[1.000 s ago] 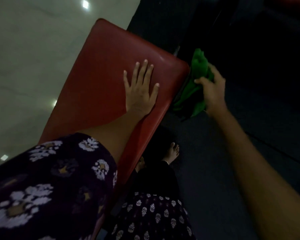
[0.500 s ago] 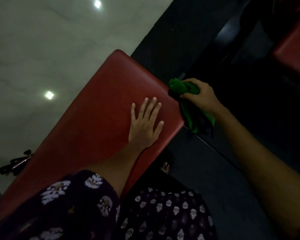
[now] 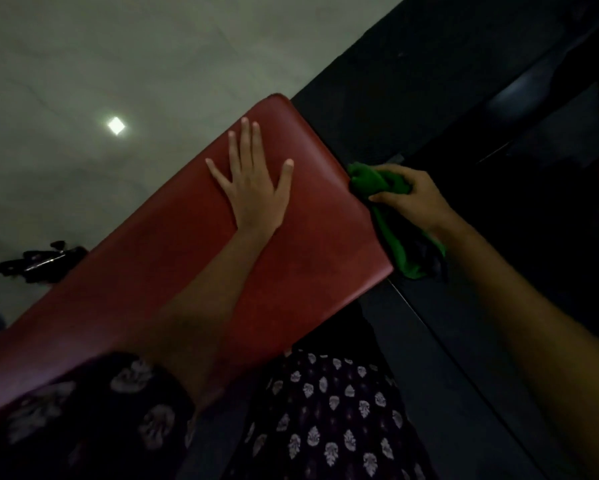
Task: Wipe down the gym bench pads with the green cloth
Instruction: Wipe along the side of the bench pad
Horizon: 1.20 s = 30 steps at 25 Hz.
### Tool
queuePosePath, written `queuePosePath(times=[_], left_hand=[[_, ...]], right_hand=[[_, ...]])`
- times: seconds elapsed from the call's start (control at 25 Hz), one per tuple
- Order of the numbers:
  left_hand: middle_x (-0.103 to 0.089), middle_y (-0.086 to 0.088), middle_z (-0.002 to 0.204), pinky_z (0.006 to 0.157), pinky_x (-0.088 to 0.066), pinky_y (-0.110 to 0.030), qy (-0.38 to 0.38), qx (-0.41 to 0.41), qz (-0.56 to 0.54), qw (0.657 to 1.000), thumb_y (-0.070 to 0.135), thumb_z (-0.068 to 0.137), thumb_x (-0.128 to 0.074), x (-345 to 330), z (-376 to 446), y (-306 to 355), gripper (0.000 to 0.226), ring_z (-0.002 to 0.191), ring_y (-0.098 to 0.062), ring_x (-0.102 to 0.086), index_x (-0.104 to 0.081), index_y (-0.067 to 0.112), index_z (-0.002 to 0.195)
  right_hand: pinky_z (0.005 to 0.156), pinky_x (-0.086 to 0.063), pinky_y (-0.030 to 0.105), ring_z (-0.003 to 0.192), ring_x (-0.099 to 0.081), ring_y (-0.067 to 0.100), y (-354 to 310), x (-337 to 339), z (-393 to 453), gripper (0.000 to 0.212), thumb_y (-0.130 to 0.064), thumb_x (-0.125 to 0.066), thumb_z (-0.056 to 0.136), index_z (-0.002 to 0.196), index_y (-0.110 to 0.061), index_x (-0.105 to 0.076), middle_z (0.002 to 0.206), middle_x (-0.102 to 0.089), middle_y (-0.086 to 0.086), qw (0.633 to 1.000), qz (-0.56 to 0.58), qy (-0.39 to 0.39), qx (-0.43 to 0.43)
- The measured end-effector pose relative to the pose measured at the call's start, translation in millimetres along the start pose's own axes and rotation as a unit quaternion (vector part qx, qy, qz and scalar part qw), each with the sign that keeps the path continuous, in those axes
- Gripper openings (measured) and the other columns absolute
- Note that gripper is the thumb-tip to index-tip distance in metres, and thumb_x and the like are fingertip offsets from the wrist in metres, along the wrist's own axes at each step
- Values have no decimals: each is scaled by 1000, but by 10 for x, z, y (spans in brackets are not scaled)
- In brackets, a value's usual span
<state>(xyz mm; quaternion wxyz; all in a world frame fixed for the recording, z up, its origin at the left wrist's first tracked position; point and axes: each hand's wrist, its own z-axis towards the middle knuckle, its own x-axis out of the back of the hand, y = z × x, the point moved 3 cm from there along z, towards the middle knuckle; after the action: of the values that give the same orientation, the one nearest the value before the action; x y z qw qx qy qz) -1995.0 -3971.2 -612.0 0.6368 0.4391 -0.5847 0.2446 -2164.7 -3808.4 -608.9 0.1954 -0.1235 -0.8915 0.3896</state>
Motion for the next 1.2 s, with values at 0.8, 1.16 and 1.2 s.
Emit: queuePosePath(times=[0.8,1.16,1.2], left_hand=[[-29,-7,153,110,-10,-63,5,0,35,999,50,90,-35,-184,72,9,69,142,-27,-23,-29,11,146],[-28,-7,153,110,-8,-62,7,1,44,999,50,90,-35,-177,74,-4,69,142,-27,-22,-28,11,147],[-28,-6,153,110,-7,-62,7,1,43,999,50,90,-35,-182,70,-10,69,142,-27,-22,-28,11,147]], right_hand=[[98,-46,30,108,-59,15,-535,-248,795,41,-6,-68,82,122,-13,-61,119,-62,4,991,-78,-53,97],[94,-46,21,103,-60,5,-356,-69,556,45,-2,-69,81,122,-18,-59,120,-62,8,989,-65,-120,48],[90,-46,15,98,-59,-3,-262,7,388,45,1,-68,81,120,-17,-59,118,-62,9,989,-63,-129,28]])
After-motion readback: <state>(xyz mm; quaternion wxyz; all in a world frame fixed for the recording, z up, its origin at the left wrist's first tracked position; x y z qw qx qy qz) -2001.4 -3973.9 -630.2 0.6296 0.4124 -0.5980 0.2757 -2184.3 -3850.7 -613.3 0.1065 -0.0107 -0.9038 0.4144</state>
